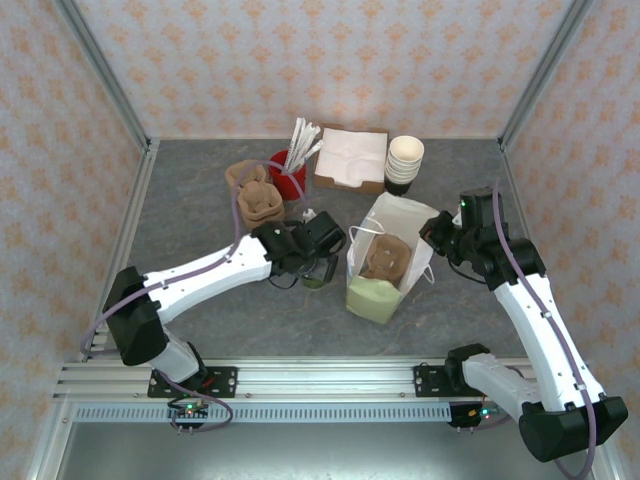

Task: Pack the takeout coffee

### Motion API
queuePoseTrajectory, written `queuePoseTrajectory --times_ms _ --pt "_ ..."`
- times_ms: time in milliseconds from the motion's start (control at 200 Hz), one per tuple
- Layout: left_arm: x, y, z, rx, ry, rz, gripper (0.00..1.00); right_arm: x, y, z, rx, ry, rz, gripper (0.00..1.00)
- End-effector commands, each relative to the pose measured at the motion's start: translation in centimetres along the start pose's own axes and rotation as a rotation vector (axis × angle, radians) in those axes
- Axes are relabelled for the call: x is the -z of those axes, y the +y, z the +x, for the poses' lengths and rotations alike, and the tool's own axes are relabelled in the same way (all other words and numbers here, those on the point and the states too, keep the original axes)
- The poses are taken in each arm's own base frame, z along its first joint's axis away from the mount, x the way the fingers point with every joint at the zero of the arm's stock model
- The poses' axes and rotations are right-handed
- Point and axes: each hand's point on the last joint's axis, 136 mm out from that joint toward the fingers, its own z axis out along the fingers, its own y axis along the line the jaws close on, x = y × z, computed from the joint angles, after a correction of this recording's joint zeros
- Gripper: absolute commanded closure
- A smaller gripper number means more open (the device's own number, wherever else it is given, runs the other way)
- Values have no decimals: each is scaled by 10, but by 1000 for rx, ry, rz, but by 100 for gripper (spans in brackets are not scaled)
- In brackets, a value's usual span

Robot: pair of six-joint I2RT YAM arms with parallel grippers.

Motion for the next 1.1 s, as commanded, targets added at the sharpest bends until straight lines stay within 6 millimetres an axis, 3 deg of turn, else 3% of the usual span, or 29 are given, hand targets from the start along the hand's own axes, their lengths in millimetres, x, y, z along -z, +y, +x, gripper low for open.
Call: queuePoseTrajectory --times_ms 0,305,621,761,906,1096 --pt "56 19 -23 -7 -100 -26 30 1 11 -5 -30 -21 -46 100" --pt "152 39 -63 3 -239 -32 32 -3 15 -17 -81 -54 -33 100" --pt "231 44 -97 62 -411 63 34 -23 36 -16 -69 -23 -21 100" --pt "258 34 -109 60 -473 151 34 -21 45 -22 -97 -52 -27 100" --pt "283 17 -118 46 -536 244 34 -23 40 -25 -167 -70 3 100" --pt "302 -20 -123 -14 -582 356 34 -29 39 -21 -231 -73 30 100"
